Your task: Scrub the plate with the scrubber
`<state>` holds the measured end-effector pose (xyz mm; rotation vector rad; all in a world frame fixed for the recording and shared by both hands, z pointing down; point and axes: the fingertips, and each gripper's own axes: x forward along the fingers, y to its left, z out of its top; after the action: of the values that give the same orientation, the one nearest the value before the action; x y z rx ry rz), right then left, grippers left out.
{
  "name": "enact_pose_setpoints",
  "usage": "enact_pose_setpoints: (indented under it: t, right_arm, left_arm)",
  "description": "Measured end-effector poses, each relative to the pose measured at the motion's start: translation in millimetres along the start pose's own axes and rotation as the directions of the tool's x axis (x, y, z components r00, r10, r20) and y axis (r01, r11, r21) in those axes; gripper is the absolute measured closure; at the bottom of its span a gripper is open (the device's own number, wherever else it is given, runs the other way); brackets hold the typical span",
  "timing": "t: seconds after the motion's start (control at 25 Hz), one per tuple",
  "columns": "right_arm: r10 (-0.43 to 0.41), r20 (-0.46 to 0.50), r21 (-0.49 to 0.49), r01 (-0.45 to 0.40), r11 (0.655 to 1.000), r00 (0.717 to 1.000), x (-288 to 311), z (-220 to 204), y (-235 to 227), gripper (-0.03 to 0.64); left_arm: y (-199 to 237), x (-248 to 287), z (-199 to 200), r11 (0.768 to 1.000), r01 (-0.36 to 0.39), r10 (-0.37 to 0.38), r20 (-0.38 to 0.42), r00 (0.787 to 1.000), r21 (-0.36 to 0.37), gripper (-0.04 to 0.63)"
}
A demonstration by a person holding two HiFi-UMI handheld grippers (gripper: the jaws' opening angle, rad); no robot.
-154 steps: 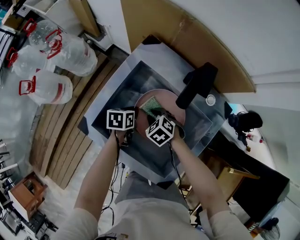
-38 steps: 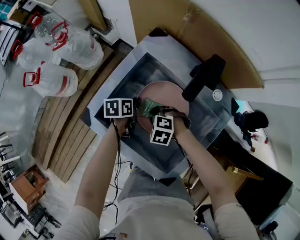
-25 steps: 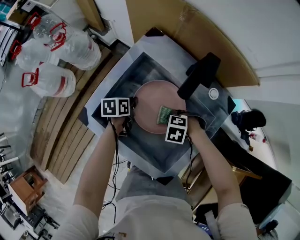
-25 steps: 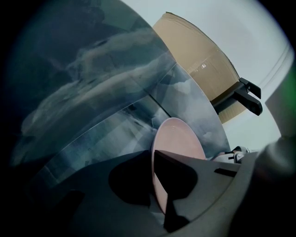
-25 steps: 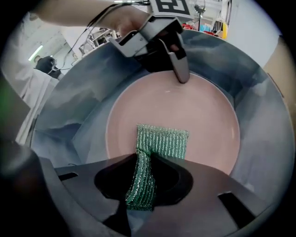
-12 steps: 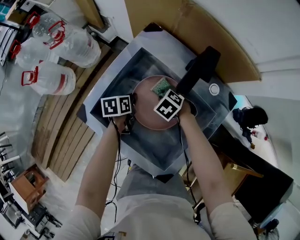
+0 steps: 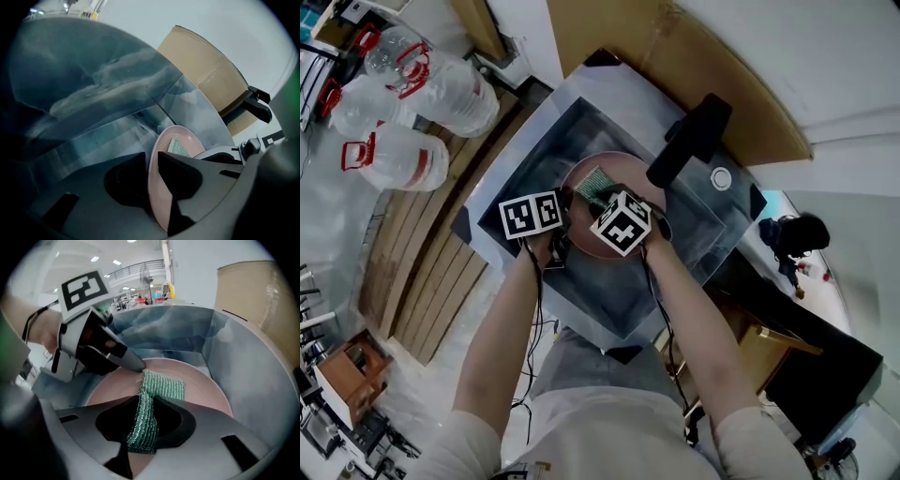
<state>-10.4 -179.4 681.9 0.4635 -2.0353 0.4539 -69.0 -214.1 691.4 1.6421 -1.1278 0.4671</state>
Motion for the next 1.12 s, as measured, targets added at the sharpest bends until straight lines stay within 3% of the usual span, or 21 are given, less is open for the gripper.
enact_pose_setpoints:
  t: [0.08, 0.2, 0.32, 0.44, 0.76, 0.96, 1.12]
  right_arm:
    - [0.007, 0.078, 0.136, -0.017, 0.991, 0.997, -8.9, 7.0, 0.2, 0.489]
    - [-0.043, 0.170, 0.321, -0.015, 0.947, 0.985, -24.0, 13.2, -4.6, 0.493]
    - [-0.089, 0.264, 0.424, -0.033, 0.905, 0.960, -47.2, 24.9, -1.9, 0.500]
    - [-0.130, 0.372, 0.501, -0.081, 0.862, 0.919, -78.9, 41.4, 3.9, 0.503]
    - [-0.253, 0.566, 0.539, -0.120, 0.834, 0.785, -187.5, 89.4, 7.7, 0.505]
    - [-0.298, 0.659, 0.494, -0.099, 0.864, 0.691, -263.1, 121.4, 16.1, 0.505]
    - [-0.320, 0.707, 0.433, -0.029, 0.901, 0.630, -316.1, 140.2, 25.1, 0.505]
  left_arm:
    - [1.1, -8.2, 7.4, 0.999, -0.046, 0.045, 0.044, 0.998, 0.027, 0.498]
    - [2.2, -25.1, 23.0, 0.994, -0.095, 0.088, 0.122, 0.989, 0.052, 0.469]
    - [-5.1, -41.4, 34.8, 0.995, -0.088, 0.078, 0.168, 0.983, 0.056, 0.469]
    - [-17.6, -64.7, 47.6, 0.994, -0.076, 0.058, 0.209, 0.976, 0.080, 0.469]
    - [-59.0, -143.4, 85.3, 0.982, -0.019, -0.041, 0.305, 0.951, 0.190, 0.486]
    - [-88.5, -198.7, 108.2, 0.963, -0.028, -0.082, 0.388, 0.918, 0.270, 0.517]
    - [-117.7, -243.7, 128.1, 0.919, -0.087, -0.116, 0.474, 0.873, 0.384, 0.546]
